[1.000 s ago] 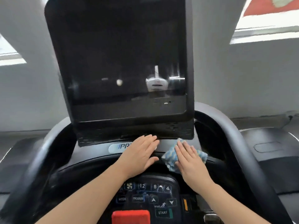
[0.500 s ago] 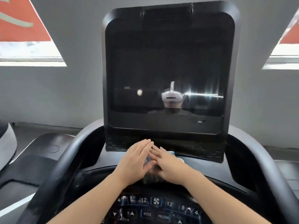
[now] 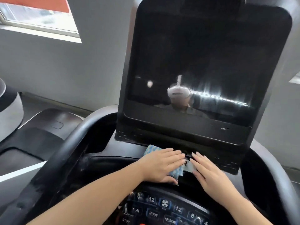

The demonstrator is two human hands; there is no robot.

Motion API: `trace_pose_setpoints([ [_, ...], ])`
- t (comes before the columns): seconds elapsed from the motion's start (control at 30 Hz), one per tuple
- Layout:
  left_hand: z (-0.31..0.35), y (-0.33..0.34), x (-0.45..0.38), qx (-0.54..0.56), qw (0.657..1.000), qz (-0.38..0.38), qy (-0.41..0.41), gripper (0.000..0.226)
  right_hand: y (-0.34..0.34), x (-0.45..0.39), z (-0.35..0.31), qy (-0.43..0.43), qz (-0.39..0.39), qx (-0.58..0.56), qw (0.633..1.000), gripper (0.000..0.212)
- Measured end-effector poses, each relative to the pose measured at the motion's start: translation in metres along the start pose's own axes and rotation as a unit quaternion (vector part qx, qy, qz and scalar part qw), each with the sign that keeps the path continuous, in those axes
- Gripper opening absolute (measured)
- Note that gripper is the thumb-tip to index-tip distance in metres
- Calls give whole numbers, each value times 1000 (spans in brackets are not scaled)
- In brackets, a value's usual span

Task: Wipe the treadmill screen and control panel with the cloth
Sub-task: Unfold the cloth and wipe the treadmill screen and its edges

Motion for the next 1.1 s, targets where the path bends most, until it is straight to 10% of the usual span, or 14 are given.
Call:
trace_pose_setpoints([
  [0.37,-78,30,155,75,971,-26,-227,76,101,-111,-109,-244,-124,67,959,52],
  [0.6,-105,58,261,101,906,-84,-403,82,124,-126,-118,-217,-121,61,967,56],
  [1.1,-101,61,258,109,886,-24,-450,81,125,-125,-121,-221,-109,68,967,53],
])
Point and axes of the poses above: each hand's wrist, its own x-axis away from the middle knuckle, its own y-axis out of the palm, z = x × y, the point moved 5 cm from there along -x, towards the middle knuckle, and after that the axes turned 14 degrees about -x, right-handed, at the moved point
